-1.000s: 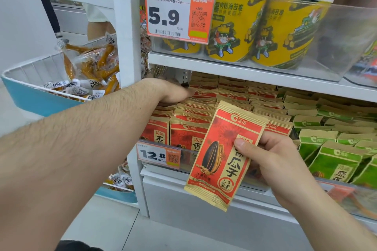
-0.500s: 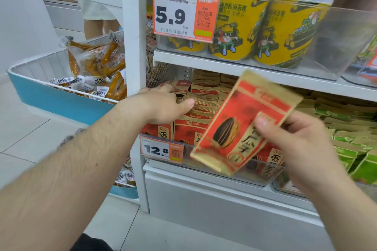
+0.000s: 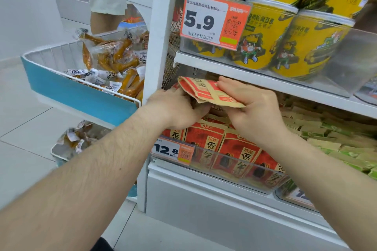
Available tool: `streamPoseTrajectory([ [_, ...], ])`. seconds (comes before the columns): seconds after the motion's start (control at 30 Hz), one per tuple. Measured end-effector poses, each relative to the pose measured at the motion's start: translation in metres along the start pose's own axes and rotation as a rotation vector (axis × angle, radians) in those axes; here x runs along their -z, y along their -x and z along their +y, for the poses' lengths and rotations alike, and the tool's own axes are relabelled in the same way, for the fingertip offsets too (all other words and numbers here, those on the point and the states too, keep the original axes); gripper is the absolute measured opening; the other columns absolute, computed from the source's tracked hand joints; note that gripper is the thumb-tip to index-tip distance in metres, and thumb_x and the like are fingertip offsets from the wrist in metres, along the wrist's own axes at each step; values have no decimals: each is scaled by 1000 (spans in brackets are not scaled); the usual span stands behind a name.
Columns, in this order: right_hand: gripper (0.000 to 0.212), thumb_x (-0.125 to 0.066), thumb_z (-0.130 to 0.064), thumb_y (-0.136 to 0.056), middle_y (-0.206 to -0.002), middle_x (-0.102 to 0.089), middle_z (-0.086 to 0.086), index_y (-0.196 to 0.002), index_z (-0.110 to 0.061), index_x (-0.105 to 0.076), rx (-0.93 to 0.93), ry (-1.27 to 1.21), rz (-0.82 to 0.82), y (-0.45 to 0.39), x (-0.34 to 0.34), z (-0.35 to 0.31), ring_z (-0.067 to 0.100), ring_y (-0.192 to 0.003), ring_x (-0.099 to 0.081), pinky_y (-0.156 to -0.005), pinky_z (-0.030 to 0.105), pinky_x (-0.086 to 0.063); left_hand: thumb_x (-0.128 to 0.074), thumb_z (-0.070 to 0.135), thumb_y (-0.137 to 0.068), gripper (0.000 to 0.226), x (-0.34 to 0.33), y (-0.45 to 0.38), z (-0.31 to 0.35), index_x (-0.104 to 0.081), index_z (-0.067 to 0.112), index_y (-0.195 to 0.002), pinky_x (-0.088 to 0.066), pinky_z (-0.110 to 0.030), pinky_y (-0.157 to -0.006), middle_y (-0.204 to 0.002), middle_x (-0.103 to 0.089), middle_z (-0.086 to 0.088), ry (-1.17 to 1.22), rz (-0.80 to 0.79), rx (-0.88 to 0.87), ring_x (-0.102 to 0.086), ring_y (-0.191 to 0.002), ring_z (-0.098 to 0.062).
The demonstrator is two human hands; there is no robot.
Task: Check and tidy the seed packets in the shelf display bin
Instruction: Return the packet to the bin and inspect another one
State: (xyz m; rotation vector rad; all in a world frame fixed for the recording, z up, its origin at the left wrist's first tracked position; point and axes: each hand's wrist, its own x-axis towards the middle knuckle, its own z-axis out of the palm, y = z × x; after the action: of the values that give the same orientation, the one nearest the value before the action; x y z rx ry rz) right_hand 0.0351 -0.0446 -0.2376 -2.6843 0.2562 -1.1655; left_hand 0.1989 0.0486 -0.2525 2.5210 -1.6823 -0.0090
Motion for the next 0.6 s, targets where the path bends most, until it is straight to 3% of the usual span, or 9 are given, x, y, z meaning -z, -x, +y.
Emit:
streamPoseTrajectory([
  [0.2, 42, -56, -17, -95, -134, -60, 10, -136, -13, -55, -174, 205, -290, -33, -27, 10, 29, -124, -53, -106, 35, -40, -11, 70, -92, 80, 2, 4, 2, -46, 18, -141, -33, -42, -106, -152, -38, -6, -51, -15, 17, -37, -136, -25],
  [0.33, 39, -43, -25, -101, -141, -52, 6, -141, -23, -45, -276, 175, -467, -60, -42, 21, 28, -127, -47, -101, 30, -37, -7, 66, -93, 83, 0, 9, 1, -44, 12, -143, -23, -41, -114, -156, -31, -4, -47, 14, -1, -29, -142, -24],
  [0.4, 41, -38, -32, -103, -146, -47, 5, -143, -23, -42, -336, 153, -497, -72, -48, 23, 27, -133, -42, -109, 33, -33, -8, 64, -94, 81, -1, 14, 1, -42, 11, -145, -14, -41, -118, -158, -28, -1, -31, 60, -9, -24, -144, -20],
  [0.5, 46, -31, -36, -105, -154, -36, 6, -148, -19, -35, -417, 141, -524, -83, -57, 24, 26, -140, -33, -113, 31, -22, -22, 62, -95, 69, -8, 32, 0, -51, 16, -137, -12, -45, -114, -151, -37, 6, -27, 209, 0, -30, -139, -13],
  [0.6, 49, -26, -38, -106, -159, -26, 5, -151, -19, -28, -477, 171, -550, -87, -63, 27, 25, -144, -26, -113, 29, -19, -54, 49, -92, 39, -20, 52, -4, -71, 19, -110, -21, -41, -97, -130, -60, 11, 54, 597, -18, -53, -120, -13],
])
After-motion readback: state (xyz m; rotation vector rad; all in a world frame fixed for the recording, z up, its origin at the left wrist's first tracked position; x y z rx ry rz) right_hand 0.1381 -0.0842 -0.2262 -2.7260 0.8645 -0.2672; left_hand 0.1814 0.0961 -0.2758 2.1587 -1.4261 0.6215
